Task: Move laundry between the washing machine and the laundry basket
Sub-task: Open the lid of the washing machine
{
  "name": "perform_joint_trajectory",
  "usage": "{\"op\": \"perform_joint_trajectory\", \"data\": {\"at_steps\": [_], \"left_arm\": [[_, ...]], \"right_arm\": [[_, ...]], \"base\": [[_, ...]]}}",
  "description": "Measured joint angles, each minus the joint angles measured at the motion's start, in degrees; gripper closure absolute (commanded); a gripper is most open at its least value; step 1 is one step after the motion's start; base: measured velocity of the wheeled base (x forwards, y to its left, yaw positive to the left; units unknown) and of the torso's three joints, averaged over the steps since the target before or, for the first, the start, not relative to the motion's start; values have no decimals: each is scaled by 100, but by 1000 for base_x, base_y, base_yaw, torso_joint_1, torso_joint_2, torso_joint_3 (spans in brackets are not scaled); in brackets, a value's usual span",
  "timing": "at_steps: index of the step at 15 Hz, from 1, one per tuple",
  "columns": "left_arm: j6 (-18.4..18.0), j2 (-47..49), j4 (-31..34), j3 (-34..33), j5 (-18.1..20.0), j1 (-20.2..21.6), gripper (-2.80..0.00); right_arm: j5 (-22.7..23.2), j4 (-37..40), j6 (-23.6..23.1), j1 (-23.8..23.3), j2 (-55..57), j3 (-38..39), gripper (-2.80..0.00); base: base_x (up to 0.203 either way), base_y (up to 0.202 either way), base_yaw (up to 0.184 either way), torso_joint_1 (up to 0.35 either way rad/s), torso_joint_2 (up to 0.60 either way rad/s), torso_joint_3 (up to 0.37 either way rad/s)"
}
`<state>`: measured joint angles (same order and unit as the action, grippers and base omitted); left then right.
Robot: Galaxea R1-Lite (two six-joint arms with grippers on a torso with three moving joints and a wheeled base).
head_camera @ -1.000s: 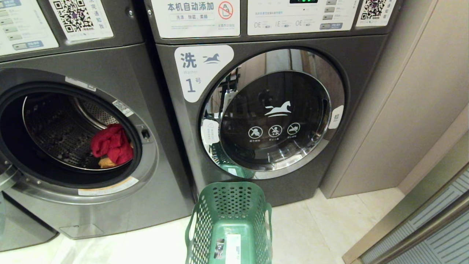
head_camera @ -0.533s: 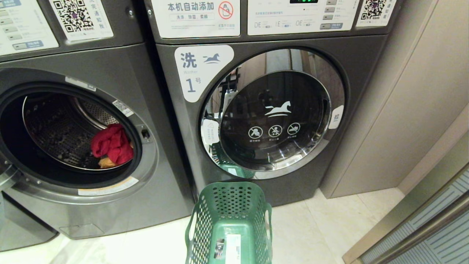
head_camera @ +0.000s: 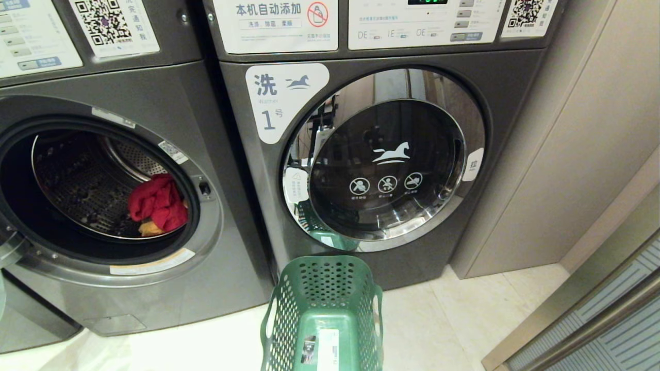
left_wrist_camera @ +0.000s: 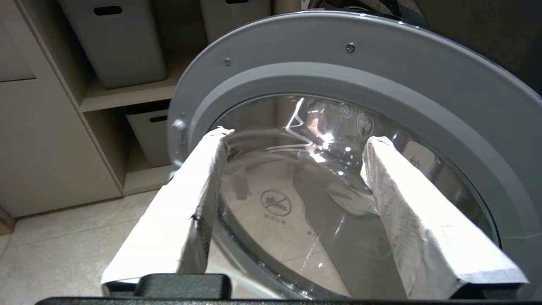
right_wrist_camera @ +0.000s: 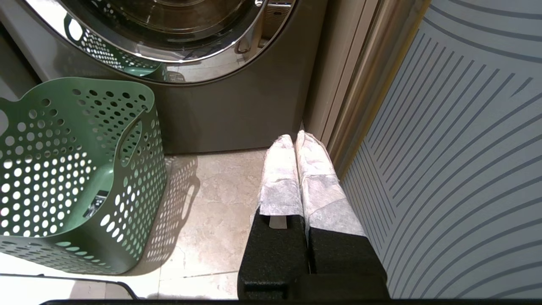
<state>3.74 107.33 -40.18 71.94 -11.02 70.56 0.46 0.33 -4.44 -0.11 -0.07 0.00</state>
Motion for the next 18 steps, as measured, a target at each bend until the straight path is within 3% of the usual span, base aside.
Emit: {"op": "perform_joint_trajectory", "data": {"at_steps": [6,11,18], "left_arm": [[19,-8,10,-4,67,-6,0],[-126,-194,39,-371,970,-60,0],[-121,-388,52,-817,992,-88,0]], "right_arm": [[0,0,1,1,0,0,0],[0,2,1,0,0,0,0],[0,1,0,1,0,0,0]], "base": [[0,0,0,0,0,0],[0,0,0,0,0,0],[0,0,0,0,0,0]]}}
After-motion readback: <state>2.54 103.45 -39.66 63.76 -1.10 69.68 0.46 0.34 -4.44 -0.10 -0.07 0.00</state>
